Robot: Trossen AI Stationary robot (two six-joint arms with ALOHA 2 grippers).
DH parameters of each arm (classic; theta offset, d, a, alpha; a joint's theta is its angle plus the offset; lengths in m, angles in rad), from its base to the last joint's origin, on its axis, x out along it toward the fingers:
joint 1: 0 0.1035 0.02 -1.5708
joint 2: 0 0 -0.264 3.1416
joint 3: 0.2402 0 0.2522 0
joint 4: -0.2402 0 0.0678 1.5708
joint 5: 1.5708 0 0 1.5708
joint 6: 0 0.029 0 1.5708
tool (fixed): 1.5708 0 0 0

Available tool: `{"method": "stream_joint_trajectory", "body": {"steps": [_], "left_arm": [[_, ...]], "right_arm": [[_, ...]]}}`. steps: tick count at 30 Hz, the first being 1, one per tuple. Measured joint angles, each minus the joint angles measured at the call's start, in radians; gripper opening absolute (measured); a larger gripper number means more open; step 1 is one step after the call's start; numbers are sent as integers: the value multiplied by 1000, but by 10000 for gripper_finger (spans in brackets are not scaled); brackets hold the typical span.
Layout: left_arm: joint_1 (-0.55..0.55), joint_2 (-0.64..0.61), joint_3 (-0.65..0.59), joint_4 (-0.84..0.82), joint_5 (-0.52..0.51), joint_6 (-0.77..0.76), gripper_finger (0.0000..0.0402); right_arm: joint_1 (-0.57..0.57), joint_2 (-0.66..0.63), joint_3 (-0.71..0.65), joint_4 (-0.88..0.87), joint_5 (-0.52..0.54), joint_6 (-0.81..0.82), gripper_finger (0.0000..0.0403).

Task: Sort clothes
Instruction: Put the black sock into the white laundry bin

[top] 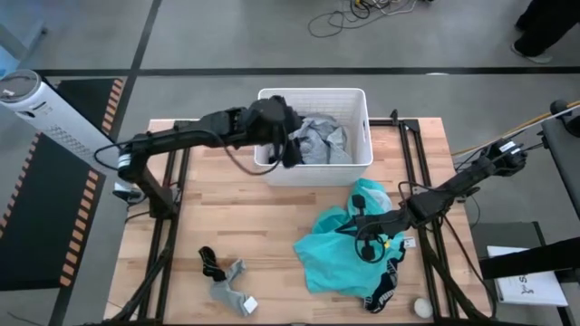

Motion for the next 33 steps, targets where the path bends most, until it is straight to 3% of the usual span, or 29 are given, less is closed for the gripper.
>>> {"method": "stream_joint_trajectory", "body": {"steps": [6,17,27,33], "left_arm": [[-123,-80,0,-117,-118,7,191],[-381,-139,0,-448,-251,-287,141],[-614,-139,-102,-555,-238,-645,151],[-709,-138,-255,-537,-104,-852,151]], "right_arm": [[0,0,-1,1,0,11,0],[0,0,-2,2,0,10,0],[0,0,-2,4,-1,11,0],[0,0,-2,5,-1,11,0]]}}
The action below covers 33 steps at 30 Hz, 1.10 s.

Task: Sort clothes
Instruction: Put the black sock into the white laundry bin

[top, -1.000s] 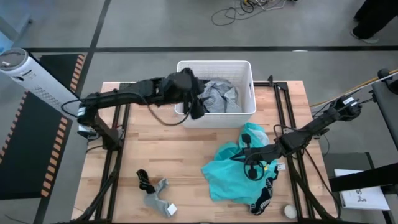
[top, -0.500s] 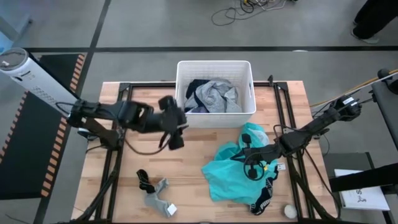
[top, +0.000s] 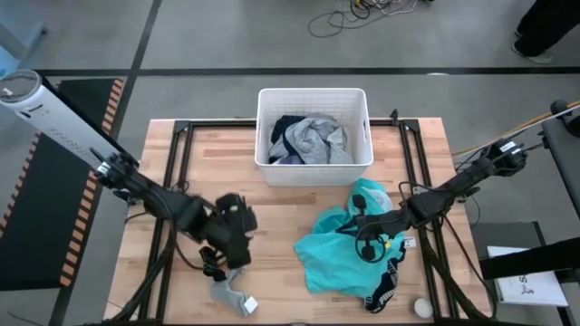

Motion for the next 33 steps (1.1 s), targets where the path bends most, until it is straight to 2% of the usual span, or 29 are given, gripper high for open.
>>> {"method": "stream_joint_trajectory", "body": {"steps": [5,12,21,28,33], "left_arm": [[-71,1,-134,68,147,-124,142],[-175,1,-265,172,329,-175,147],[-230,1,-366,221,444,-256,197],[-235,26,-414,230,445,-264,234],[-234,77,-426,240,445,-241,244]], "right_arm": [[0,0,0,0,0,6,0],[0,0,0,0,0,7,0],[0,0,0,0,-1,12,0],[0,0,0,0,-4,14,0],[0,0,0,0,-5,15,0]]}}
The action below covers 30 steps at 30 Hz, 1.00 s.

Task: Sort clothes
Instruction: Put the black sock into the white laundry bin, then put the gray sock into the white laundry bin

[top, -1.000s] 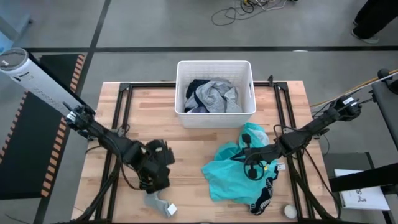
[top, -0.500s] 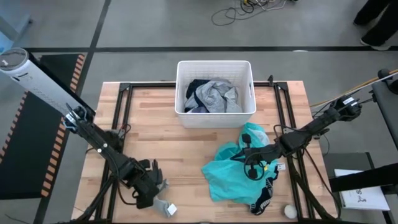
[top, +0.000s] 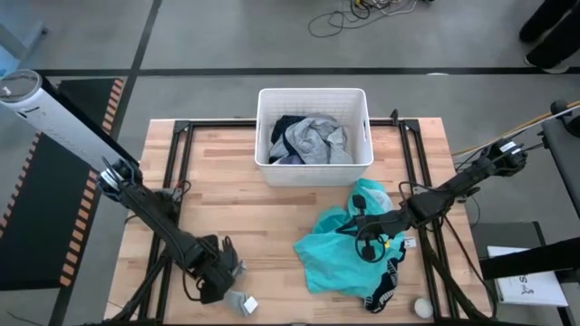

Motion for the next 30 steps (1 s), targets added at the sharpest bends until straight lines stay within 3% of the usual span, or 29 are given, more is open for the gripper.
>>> {"method": "stream_joint_trajectory", "body": {"steps": [7,13,17,23,30], "left_arm": [[3,54,0,-40,51,14,201],[8,55,44,-183,69,22,90],[25,55,118,-298,8,40,12],[65,55,270,-437,-145,61,2],[67,54,312,-354,-130,107,31]], "right_arm": [[0,0,0,0,0,0,0],[0,0,0,0,0,0,0],[0,0,0,0,0,0,0],[0,0,0,0,0,0,0],[0,0,0,0,0,0,0]]}}
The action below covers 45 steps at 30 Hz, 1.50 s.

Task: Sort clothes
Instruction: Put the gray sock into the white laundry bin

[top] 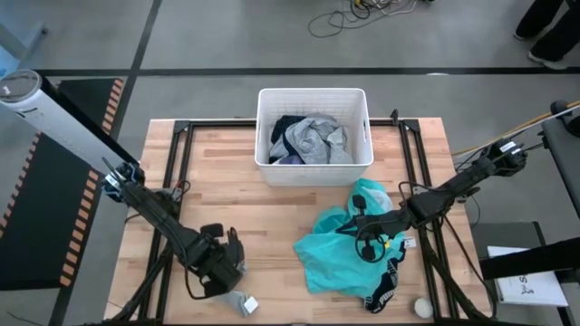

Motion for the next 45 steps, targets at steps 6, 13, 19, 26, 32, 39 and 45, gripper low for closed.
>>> {"method": "stream_joint_trajectory", "body": {"steps": [6,13,19,26,32,39,45], "left_arm": [[19,0,-118,199,-6,-52,102],[42,0,-288,495,39,-75,203],[74,0,-393,582,22,-79,262],[108,7,-448,654,42,-84,237],[131,7,-435,627,37,-74,107],[167,-1,-342,566,-4,-15,13],[200,-3,-117,356,-169,68,3]], "right_arm": [[0,0,0,0,0,0,0],[0,0,0,0,0,0,0],[0,0,0,0,0,0,0],[0,0,0,-1,0,0,0],[0,0,0,0,0,0,0],[0,0,0,-1,0,0,0],[0,0,0,-1,0,0,0]]}}
